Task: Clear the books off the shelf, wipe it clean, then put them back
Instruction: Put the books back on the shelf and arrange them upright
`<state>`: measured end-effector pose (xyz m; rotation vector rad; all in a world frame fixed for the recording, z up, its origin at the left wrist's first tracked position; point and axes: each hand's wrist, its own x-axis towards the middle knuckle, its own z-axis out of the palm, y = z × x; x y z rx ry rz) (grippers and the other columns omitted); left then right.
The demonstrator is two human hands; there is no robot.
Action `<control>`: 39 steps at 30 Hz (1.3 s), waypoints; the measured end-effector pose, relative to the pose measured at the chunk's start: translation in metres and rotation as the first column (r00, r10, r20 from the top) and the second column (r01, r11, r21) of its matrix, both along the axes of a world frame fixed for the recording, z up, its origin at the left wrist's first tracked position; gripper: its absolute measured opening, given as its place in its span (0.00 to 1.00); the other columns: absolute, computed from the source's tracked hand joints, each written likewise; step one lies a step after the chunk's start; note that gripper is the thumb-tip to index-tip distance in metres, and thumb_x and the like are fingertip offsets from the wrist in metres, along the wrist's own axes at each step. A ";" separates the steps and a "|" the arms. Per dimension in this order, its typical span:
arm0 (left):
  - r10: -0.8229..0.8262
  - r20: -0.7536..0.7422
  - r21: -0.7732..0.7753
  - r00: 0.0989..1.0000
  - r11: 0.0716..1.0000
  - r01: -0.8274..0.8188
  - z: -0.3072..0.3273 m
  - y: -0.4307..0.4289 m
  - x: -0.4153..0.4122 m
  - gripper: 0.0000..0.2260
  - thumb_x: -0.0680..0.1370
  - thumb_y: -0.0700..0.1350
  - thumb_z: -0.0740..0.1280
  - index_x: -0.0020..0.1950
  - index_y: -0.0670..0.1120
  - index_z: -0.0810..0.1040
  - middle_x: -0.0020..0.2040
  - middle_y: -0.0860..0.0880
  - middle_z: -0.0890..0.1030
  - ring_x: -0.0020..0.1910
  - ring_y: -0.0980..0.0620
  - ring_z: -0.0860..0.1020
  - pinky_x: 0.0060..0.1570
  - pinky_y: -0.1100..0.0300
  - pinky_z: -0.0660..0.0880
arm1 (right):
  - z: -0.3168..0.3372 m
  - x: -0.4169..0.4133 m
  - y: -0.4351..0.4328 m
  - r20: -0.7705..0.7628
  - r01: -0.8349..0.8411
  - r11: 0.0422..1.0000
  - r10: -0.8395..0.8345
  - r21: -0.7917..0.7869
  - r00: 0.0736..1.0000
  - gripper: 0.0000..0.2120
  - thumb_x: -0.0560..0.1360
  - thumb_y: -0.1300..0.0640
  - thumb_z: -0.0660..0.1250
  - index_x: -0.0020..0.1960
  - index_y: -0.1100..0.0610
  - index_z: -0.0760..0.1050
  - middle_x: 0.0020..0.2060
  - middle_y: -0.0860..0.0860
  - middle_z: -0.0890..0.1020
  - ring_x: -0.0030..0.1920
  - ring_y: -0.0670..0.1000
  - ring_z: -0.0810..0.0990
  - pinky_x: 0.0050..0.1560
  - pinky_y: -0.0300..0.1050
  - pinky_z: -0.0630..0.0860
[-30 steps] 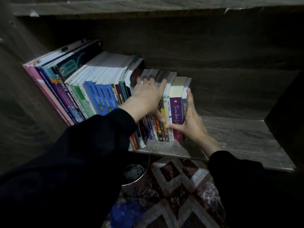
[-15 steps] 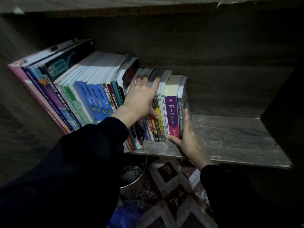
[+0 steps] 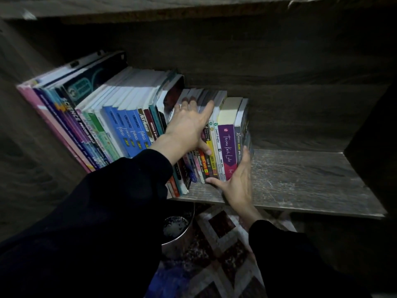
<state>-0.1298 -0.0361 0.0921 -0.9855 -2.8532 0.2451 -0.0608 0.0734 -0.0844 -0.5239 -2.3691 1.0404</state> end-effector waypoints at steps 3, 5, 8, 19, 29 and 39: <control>-0.005 0.049 -0.077 0.999 0.997 0.009 0.008 0.001 0.000 0.56 0.62 0.53 0.80 0.77 0.49 0.44 0.72 0.30 0.58 0.72 0.31 0.57 0.71 0.40 0.58 | -0.001 0.003 -0.005 -0.007 0.010 1.000 -0.010 -0.020 1.000 0.66 0.56 0.38 0.76 0.77 0.58 0.39 0.77 0.58 0.51 0.76 0.57 0.53 0.74 0.58 0.57; -0.009 0.062 -0.111 0.998 0.994 0.016 0.014 0.002 0.002 0.54 0.65 0.41 0.78 0.77 0.52 0.42 0.71 0.30 0.59 0.71 0.30 0.59 0.69 0.40 0.62 | 0.000 0.004 -0.006 -0.003 0.008 1.000 -0.008 -0.009 1.000 0.65 0.57 0.38 0.76 0.77 0.58 0.38 0.77 0.59 0.52 0.76 0.58 0.53 0.74 0.58 0.57; 0.007 0.034 -0.112 0.999 0.994 -0.003 0.016 0.003 0.005 0.50 0.71 0.34 0.72 0.77 0.55 0.40 0.72 0.31 0.58 0.71 0.31 0.59 0.68 0.42 0.62 | -0.001 0.005 -0.004 -0.010 0.007 1.000 -0.007 -0.012 1.000 0.65 0.57 0.40 0.79 0.77 0.60 0.40 0.75 0.61 0.54 0.76 0.59 0.54 0.73 0.60 0.58; 0.023 -0.245 -0.106 0.969 0.993 -0.051 -0.005 -0.005 0.030 0.45 0.75 0.48 0.67 0.77 0.46 0.36 0.75 0.31 0.46 0.75 0.34 0.44 0.74 0.42 0.45 | 0.057 0.012 -0.003 -0.172 0.018 0.996 -0.002 0.091 0.985 0.56 0.63 0.41 0.77 0.78 0.57 0.47 0.74 0.60 0.60 0.74 0.60 0.58 0.72 0.61 0.58; 0.217 -0.373 0.471 0.902 0.882 -0.017 -0.106 -0.117 0.052 0.56 0.65 0.56 0.77 0.78 0.47 0.40 0.75 0.40 0.34 0.75 0.39 0.36 0.73 0.43 0.36 | 0.065 0.029 -0.058 -0.091 -0.254 0.837 0.337 0.484 0.937 0.17 0.77 0.51 0.63 0.63 0.55 0.74 0.54 0.50 0.78 0.57 0.51 0.74 0.57 0.45 0.71; 0.328 -0.294 0.552 0.898 0.825 -0.121 -0.106 -0.141 0.022 0.65 0.57 0.68 0.73 0.74 0.52 0.28 0.69 0.42 0.20 0.69 0.41 0.24 0.66 0.43 0.25 | 0.038 -0.012 -0.090 0.242 -0.390 0.904 0.345 0.172 0.907 0.37 0.68 0.44 0.75 0.64 0.57 0.56 0.55 0.55 0.80 0.48 0.55 0.81 0.46 0.50 0.80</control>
